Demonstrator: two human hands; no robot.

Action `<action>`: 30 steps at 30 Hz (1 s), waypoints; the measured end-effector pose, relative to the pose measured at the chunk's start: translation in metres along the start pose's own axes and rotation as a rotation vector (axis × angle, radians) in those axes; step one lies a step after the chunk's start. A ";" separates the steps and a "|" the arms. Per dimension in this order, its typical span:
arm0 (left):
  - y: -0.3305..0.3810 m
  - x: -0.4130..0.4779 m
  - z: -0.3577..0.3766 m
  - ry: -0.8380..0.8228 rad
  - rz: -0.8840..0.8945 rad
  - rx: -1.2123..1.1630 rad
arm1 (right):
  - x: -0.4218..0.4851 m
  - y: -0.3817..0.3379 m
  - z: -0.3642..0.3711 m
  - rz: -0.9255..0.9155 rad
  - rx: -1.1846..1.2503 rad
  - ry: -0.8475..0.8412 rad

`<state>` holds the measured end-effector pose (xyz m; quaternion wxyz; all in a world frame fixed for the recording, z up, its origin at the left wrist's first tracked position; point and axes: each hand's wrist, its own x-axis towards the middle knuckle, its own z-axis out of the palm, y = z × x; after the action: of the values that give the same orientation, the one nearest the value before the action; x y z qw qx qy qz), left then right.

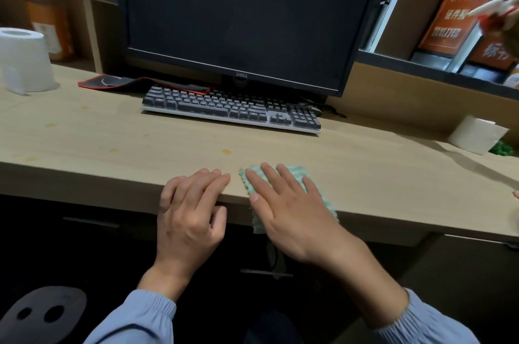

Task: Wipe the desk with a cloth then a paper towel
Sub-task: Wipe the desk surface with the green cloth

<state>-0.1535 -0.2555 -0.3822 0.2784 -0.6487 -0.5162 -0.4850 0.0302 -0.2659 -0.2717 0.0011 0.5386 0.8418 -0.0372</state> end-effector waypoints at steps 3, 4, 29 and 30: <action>-0.001 0.000 -0.001 0.003 0.007 -0.007 | -0.008 0.011 0.002 -0.018 0.019 0.036; -0.001 0.000 -0.001 0.004 0.002 -0.012 | -0.011 0.018 0.001 -0.014 0.032 0.031; 0.005 0.001 -0.010 -0.056 -0.064 -0.109 | 0.091 0.105 -0.026 0.240 0.046 -0.100; 0.004 0.001 -0.010 -0.065 -0.059 -0.111 | 0.099 0.105 -0.027 0.250 0.046 -0.094</action>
<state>-0.1531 -0.2652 -0.3767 0.2104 -0.6633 -0.5160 -0.4995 0.0852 -0.1304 -0.2555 0.0326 0.6367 0.7661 -0.0813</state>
